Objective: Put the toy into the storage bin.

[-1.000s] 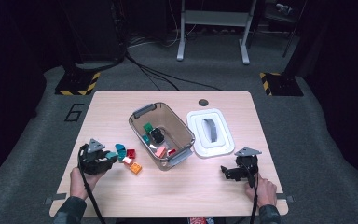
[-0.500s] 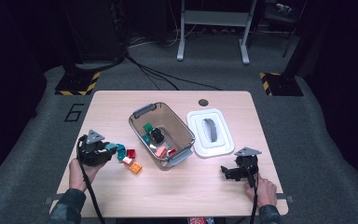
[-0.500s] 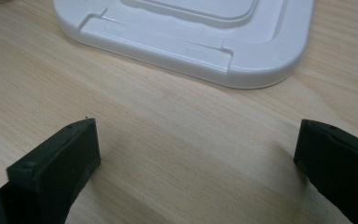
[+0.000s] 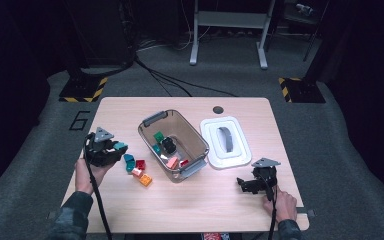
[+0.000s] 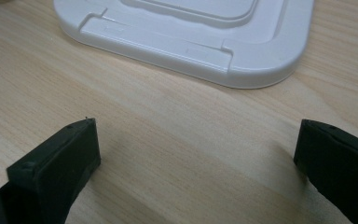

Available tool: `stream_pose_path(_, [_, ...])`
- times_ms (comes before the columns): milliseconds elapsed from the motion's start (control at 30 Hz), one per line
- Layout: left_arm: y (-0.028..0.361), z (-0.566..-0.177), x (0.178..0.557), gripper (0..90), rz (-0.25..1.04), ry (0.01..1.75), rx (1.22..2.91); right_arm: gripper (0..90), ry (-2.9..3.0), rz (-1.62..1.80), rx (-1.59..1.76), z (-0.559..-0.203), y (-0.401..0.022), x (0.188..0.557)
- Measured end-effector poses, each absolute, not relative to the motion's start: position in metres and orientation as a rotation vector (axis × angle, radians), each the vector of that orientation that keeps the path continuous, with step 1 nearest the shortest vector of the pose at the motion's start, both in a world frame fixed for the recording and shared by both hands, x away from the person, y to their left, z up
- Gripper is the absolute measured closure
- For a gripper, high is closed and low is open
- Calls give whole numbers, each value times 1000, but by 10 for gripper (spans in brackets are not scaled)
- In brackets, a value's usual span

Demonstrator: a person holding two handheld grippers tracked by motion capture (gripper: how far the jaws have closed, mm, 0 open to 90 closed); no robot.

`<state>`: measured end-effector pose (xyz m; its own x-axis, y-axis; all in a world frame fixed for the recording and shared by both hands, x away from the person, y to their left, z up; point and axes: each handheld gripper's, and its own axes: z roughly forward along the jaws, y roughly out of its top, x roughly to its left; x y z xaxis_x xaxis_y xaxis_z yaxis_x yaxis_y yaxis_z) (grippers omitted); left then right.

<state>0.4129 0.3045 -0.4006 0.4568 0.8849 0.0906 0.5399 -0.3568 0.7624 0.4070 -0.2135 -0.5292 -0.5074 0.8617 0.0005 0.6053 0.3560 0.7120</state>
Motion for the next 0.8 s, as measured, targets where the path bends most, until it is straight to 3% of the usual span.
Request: stream_pose_path(800, [264,-355,461,588,705,1097,2062,0,2250,942,1286,-529,-213,407])
